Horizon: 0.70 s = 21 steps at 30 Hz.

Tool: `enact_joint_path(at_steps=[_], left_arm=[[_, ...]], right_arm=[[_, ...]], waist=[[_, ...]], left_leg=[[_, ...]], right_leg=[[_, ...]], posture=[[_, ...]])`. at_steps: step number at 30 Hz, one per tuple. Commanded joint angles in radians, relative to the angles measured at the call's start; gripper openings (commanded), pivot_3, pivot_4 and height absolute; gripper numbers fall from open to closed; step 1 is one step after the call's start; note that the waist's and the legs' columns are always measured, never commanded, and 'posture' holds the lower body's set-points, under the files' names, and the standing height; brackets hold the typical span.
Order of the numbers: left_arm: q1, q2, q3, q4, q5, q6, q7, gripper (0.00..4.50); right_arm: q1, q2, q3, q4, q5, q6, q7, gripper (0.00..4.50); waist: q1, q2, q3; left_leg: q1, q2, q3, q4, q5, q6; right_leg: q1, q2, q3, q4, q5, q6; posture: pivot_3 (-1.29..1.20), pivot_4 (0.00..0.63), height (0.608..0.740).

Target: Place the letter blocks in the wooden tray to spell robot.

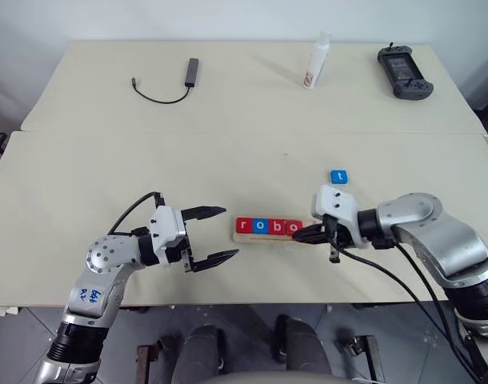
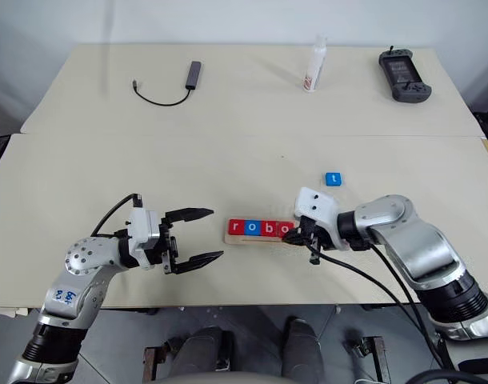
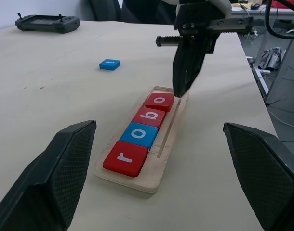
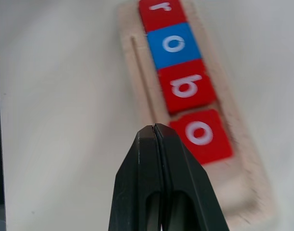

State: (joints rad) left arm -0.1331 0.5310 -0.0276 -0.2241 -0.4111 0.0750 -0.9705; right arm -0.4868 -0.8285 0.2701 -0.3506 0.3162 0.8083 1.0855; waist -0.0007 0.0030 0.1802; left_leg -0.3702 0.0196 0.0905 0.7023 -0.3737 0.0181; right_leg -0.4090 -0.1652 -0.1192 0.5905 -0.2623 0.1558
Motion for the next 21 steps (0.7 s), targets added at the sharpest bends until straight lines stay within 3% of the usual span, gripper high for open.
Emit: enact_joint_path(at_steps=[1, 11, 16, 21], left_arm=[[-0.009, 0.004, 0.004, -0.024, -0.008, -0.003, -0.004, 4.50], [-0.016, 0.001, 0.003, -0.015, -0.005, -0.006, -0.006, 4.50], [-0.015, 0.001, 0.004, -0.017, -0.005, -0.007, -0.006, 4.50], [-0.016, 0.006, 0.008, -0.013, -0.005, -0.009, -0.011, 4.50]], right_arm=[[-0.004, 0.010, 0.006, 0.006, -0.027, -0.025, -0.032, 0.02], [-0.002, 0.008, -0.016, 0.031, -0.036, -0.048, -0.046, 0.02], [0.030, -0.039, -0.120, -0.021, 0.065, -0.019, 0.016, 0.02], [0.037, -0.086, -0.114, 0.083, -0.020, -0.069, -0.037, 0.02]], waist=[[0.001, 0.000, 0.000], [0.000, 0.000, 0.000], [0.004, 0.000, 0.000], [0.000, 0.000, 0.000]], left_leg=[[0.000, 0.000, 0.000, 0.000, 0.000, 0.000], [0.000, 0.000, 0.000, 0.000, 0.000, 0.000], [0.000, 0.000, 0.000, 0.000, 0.000, 0.000], [0.000, 0.000, 0.000, 0.000, 0.000, 0.000]], right_leg=[[0.000, 0.000, 0.000, 0.000, 0.000, 0.000], [0.000, 0.000, 0.000, 0.000, 0.000, 0.000], [0.000, 0.000, 0.000, 0.000, 0.000, 0.000], [0.000, 0.000, 0.000, 0.000, 0.000, 0.000]], posture=[[0.00, 0.150, 0.740], [0.00, 0.150, 0.740], [0.00, 0.150, 0.740], [0.00, 0.150, 0.740]])
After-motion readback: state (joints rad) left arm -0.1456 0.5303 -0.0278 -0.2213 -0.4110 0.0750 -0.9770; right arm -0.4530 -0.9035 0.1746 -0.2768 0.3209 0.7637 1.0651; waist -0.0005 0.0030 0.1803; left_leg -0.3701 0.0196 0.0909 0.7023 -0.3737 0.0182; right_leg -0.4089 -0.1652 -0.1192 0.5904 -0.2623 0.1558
